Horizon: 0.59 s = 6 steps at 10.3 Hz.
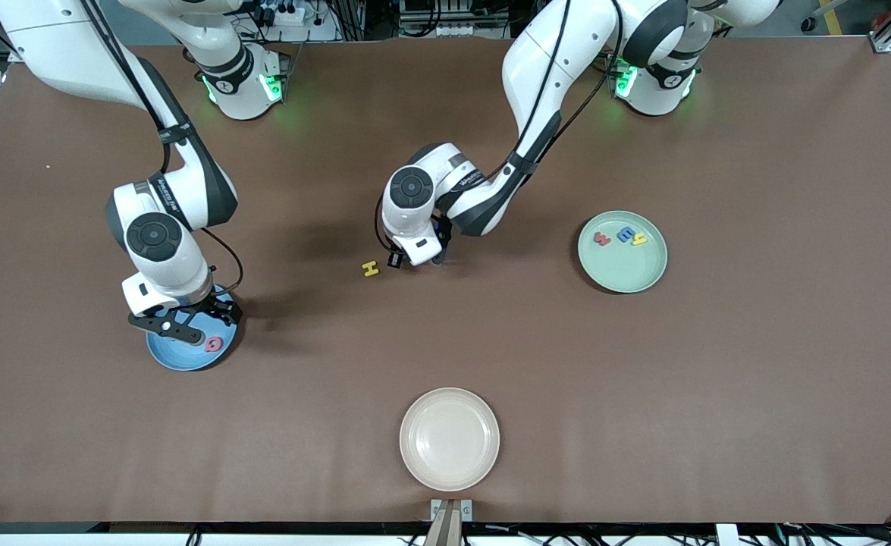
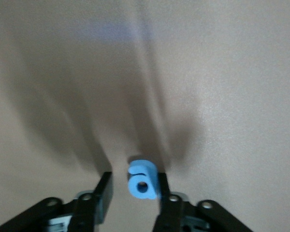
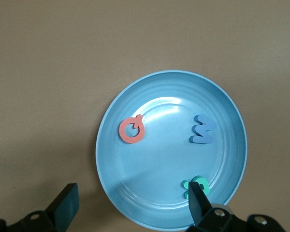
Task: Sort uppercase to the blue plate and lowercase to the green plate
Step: 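Close the left gripper on the blue lowercase a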
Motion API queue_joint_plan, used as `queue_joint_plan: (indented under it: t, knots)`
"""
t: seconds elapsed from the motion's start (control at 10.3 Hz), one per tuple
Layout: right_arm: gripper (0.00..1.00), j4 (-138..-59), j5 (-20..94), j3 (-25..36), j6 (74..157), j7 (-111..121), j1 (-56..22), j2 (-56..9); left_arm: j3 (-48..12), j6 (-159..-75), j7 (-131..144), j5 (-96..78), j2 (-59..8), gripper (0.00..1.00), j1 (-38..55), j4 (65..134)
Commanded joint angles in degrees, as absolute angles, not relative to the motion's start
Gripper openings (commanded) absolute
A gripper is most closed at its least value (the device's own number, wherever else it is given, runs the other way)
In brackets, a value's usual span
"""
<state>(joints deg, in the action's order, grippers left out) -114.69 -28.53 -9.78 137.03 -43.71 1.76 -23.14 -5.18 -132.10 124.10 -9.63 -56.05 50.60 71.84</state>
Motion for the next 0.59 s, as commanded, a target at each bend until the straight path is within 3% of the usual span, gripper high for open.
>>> queue_joint_plan:
  t: [0.0,0.2,0.49]
  knots:
    - [1.00,-113.8,-28.7,-10.1,136.5,-43.6,1.8,-23.5,-4.8,-132.3,125.0,-11.1,-57.0,0.41,50.9,70.8]
    - [1.00,-113.8,-28.7,-10.1,136.5,-43.6,1.8,-23.5,-4.8,-132.3,125.0,-11.1,-57.0,0.39,50.9,71.0]
    - [1.00,-113.6,-28.7,-10.1,136.5,-43.6,1.6,-23.5,-4.8,-132.3,124.9,-11.1,-57.0,0.26,50.8,71.0]
